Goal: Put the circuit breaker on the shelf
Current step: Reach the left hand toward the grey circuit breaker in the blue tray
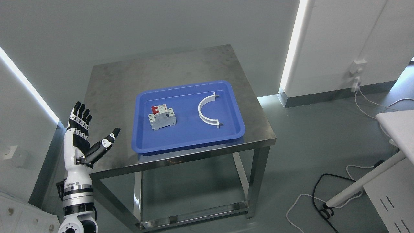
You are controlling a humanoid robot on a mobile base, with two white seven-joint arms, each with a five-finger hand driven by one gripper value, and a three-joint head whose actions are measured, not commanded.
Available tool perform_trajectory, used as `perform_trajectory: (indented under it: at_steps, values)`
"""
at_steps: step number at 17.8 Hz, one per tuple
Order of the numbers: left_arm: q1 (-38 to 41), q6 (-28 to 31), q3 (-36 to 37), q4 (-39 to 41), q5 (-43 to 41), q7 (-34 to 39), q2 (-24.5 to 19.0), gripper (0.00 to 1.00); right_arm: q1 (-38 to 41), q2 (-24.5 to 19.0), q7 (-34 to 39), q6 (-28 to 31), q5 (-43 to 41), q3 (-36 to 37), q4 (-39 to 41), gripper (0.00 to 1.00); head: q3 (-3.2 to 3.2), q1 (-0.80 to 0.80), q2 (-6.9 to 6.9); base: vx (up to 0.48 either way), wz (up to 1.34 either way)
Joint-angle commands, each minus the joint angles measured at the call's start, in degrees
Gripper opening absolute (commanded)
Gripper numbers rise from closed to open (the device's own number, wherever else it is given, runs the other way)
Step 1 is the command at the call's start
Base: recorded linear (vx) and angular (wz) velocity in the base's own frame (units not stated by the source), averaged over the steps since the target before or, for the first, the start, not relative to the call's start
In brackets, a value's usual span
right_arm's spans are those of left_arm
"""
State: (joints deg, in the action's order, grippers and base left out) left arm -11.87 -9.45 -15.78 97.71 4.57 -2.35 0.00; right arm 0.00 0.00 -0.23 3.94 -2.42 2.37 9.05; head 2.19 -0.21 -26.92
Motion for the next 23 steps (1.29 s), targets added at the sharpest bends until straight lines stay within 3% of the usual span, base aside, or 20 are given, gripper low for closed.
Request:
perform_trajectory:
  at_steps: [1,5,9,12,16,19,23]
  values:
    - [-0.3,0.1,0.8,-0.2,0.0,0.0,-1.0,1.00,0.9,1.0,0.1,-1.2,0.0,0.0,0.0,1.00,0.00,0.00,0.00,0.000,0.00]
    - [-3.2,0.1,1.5,-0.5,-0.1,-5.4,-1.8,1.00,0.9,1.0,0.1,-1.2,0.0,0.0,0.0,1.00,0.00,0.00,0.00,0.000,0.00]
    - [-10.7,1.4,6.9,-5.3,-8.0,-18.6,-13.5,1.00,0.9,1.0,0.1,-1.2,0.0,0.0,0.0,1.00,0.00,0.00,0.00,0.001,-0.01]
    - [-14.7,6.2,12.2,-9.3,-16.5,-29.5,-22.1,0.97,0.9,1.0,0.1,-1.2,0.0,0.0,0.1,1.00,0.00,0.00,0.00,0.000,0.00]
    - [-25.3,23.1,18.4,-10.5,-23.5,-41.2,-22.9,0.94,0.9,1.0,0.1,-1.2,0.0,0.0,0.0,1.00,0.00,0.00,0.00,0.000,0.00]
    - [-34.2,24.0,22.6,-18.7,-25.9,-41.6,-23.6,0.94,0.9,1.0,0.1,-1.2,0.0,0.0,0.0,1.00,0.00,0.00,0.00,0.000,0.00]
    - [-35.9,24.0,25.3,-20.3,-30.2,-46.5,-23.9,0.94,0.9,1.0,0.1,-1.2,0.0,0.0,0.0,1.00,0.00,0.00,0.00,0.000,0.00]
